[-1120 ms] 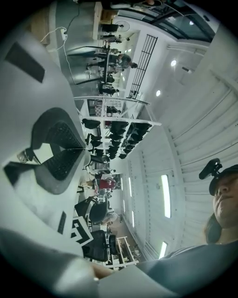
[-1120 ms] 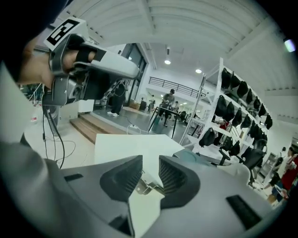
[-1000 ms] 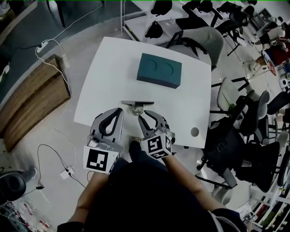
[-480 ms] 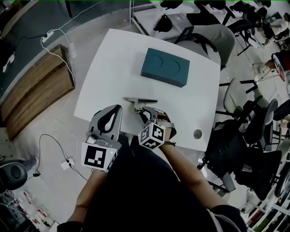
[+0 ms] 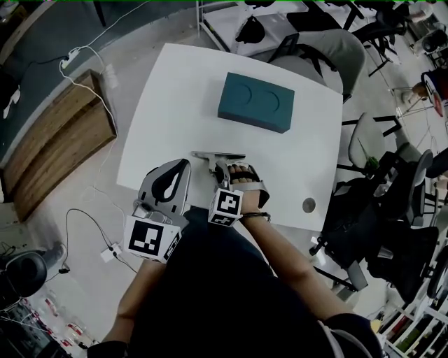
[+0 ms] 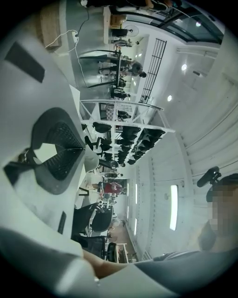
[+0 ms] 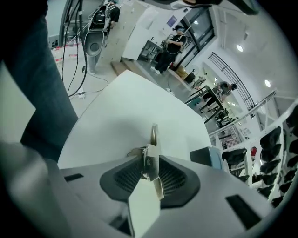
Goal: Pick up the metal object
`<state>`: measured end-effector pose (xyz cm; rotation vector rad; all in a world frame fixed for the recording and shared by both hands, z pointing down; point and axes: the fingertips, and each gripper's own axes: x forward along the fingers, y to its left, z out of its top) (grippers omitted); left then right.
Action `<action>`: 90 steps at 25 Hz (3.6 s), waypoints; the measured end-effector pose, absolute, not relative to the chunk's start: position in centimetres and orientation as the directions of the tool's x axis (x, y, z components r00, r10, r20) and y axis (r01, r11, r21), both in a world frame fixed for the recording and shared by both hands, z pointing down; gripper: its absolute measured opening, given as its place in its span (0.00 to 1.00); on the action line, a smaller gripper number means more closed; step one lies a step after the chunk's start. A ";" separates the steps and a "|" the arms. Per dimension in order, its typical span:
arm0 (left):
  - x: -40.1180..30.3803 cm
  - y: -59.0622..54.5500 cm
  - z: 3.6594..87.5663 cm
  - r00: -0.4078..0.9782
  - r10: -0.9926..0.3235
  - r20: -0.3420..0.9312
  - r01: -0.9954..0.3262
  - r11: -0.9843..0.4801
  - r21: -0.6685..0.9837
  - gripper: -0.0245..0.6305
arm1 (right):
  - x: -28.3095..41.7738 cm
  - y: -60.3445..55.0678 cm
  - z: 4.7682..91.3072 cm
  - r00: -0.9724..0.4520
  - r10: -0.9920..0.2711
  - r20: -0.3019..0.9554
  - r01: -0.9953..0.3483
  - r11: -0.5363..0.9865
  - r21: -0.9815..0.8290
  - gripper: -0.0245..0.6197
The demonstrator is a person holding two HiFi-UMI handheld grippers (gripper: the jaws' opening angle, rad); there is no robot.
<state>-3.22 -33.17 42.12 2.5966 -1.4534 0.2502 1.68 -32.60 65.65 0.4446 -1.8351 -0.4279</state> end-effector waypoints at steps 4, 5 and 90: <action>-3.8 -33.9 41.9 0.523 -0.821 0.228 -0.849 -0.525 0.055 0.08 | 1.3 -33.0 65.9 -0.264 -0.501 0.824 -0.067 0.862 0.503 0.22; -4.0 -34.1 41.9 0.523 -0.820 0.231 -0.849 -0.526 0.056 0.08 | 1.1 -33.0 65.9 -0.260 -0.500 0.826 -0.067 0.863 0.501 0.21; 1.7 -37.2 27.5 0.688 -0.716 -0.118 -0.725 -0.687 -0.054 0.08 | 15.5 -34.4 27.8 -0.147 -0.983 -0.109 -0.989 0.143 0.046 0.08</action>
